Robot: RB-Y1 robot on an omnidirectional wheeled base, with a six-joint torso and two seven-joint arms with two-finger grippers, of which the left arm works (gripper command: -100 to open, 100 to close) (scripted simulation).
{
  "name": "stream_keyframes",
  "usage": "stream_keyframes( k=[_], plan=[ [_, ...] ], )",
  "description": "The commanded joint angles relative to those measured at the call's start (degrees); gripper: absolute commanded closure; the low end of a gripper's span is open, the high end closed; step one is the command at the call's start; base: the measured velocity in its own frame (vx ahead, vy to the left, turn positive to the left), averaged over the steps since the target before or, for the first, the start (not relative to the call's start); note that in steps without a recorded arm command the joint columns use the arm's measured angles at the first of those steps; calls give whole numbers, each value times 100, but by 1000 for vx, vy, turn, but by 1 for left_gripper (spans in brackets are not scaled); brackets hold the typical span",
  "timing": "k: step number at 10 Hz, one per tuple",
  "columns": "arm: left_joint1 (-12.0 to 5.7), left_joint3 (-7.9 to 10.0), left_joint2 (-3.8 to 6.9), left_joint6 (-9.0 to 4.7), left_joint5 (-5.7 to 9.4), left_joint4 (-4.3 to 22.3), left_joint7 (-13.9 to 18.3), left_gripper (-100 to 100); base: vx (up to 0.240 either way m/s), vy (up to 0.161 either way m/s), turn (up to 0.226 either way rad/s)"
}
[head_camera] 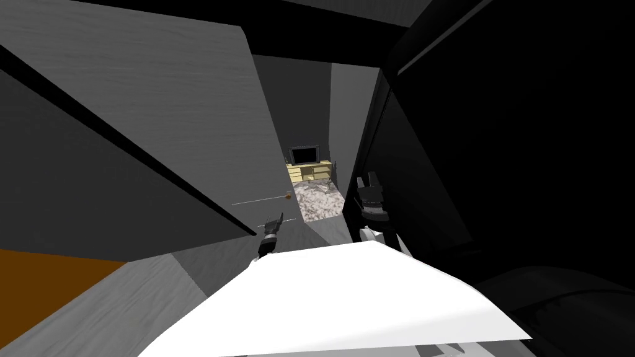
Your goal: Pull the door open
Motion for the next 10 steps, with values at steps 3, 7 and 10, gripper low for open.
stream_keyframes(
  k=[3, 7, 10],
  plan=[
    [-120, 78, -42, -95, -90, 424, -372, -100, 119, 15, -72],
    [-251, 169, -101, -214, -194, 921, -789, -100, 105, 12, -80],
    [-222, 225, -35, -279, -158, 991, -765, -100, 89, 11, -51]
  ],
)
